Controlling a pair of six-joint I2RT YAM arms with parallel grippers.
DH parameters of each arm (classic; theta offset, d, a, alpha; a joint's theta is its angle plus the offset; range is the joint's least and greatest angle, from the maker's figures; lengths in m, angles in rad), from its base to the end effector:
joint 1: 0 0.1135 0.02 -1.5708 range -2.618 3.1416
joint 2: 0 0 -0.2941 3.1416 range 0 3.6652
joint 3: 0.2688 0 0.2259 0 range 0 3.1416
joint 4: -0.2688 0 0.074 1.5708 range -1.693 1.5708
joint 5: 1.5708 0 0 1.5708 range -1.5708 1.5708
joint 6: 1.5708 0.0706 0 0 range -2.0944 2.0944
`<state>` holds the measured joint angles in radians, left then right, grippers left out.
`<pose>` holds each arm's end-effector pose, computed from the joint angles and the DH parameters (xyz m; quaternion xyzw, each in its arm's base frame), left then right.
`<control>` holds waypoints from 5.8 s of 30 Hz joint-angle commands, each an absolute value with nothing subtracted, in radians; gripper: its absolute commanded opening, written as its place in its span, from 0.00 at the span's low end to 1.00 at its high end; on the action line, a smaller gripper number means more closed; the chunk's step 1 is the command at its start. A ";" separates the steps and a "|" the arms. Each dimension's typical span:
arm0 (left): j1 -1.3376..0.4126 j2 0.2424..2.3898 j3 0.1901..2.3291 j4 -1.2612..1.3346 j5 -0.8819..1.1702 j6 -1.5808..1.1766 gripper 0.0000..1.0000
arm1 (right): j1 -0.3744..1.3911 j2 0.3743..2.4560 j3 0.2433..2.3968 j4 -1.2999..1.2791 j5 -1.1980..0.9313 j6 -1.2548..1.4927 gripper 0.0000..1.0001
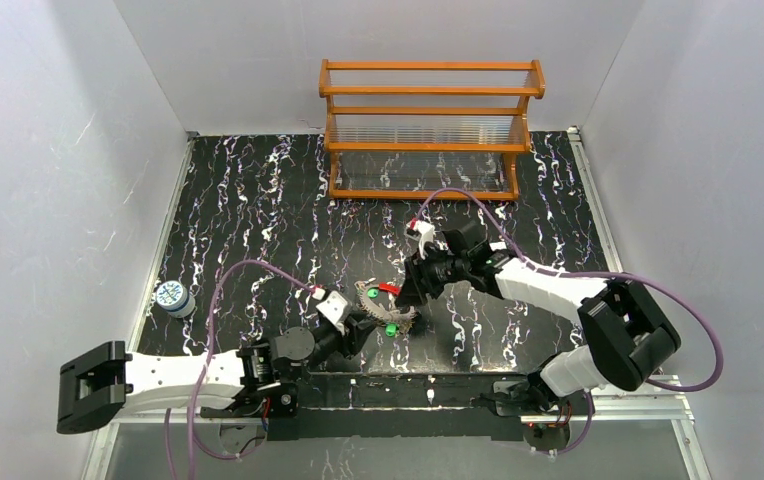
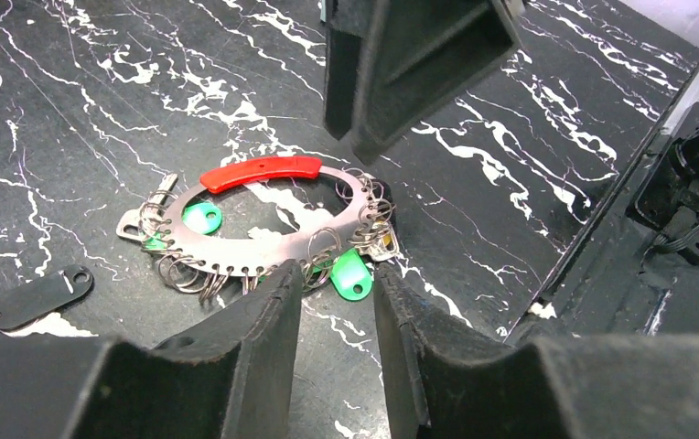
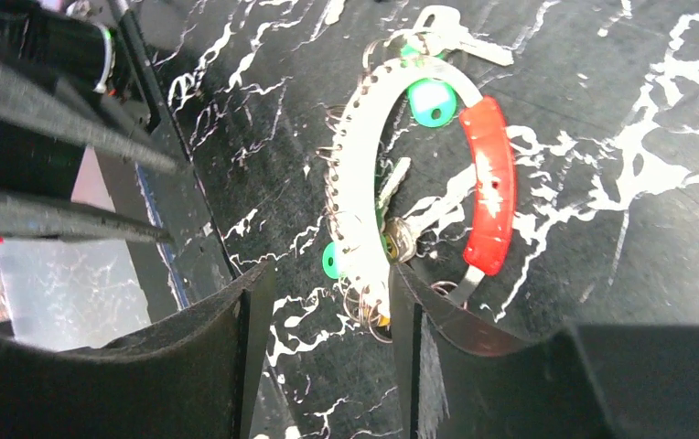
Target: Put the keys on the keyring
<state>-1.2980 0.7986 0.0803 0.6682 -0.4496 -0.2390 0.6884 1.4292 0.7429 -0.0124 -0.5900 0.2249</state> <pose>0.0715 -0.1417 0.2191 0.2242 0.6872 -0.3508 0.5953 0.1964 0.2124 0.2277 -0.3187 0.8159 0.4147 0.2465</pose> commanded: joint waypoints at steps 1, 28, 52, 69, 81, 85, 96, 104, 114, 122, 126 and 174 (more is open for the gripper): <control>-1.238 0.759 0.121 0.605 -0.378 -0.298 0.35 | 0.690 1.398 0.645 0.253 -0.759 0.139 0.56; -0.921 0.752 0.048 0.873 0.153 -0.542 0.45 | 0.740 1.613 0.703 0.250 -0.759 0.081 0.46; -0.920 0.731 0.064 0.802 0.150 -0.439 0.44 | 0.762 1.601 0.741 0.207 -0.753 0.054 0.01; -0.922 0.712 0.207 0.482 0.345 0.133 0.38 | 0.770 1.343 0.740 0.082 -0.819 -0.070 0.01; -0.923 0.771 0.195 0.599 0.365 0.166 0.32 | 0.795 1.293 0.734 0.087 -0.863 -0.134 0.01; -0.929 0.820 0.210 0.655 0.364 0.136 0.30 | 0.810 1.290 0.739 0.087 -0.865 -0.136 0.01; -0.942 0.911 0.219 0.695 0.394 0.112 0.20 | 0.825 1.275 0.752 0.078 -0.825 -0.123 0.01; -0.946 0.901 0.201 0.695 0.355 0.109 0.15 | 0.825 1.263 0.757 0.076 -0.821 -0.116 0.01; -0.947 0.928 0.210 0.695 0.346 0.103 0.01 | 0.828 1.260 0.758 0.081 -0.821 -0.107 0.01; -0.946 0.904 0.201 0.678 0.328 0.100 0.00 | 0.828 1.240 0.771 0.084 -0.768 -0.088 0.26; -0.946 0.837 0.194 0.634 0.298 0.113 0.00 | 0.828 1.171 0.747 0.136 -0.678 -0.066 0.57; -0.950 0.352 0.292 0.101 0.291 0.492 0.00 | 0.834 1.093 0.553 0.530 -0.794 -0.101 0.85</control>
<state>-0.9459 0.3553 0.2764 0.0868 0.2752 0.4763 0.8265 1.0885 0.5579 0.4732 -0.7635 -0.0738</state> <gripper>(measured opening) 0.010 0.869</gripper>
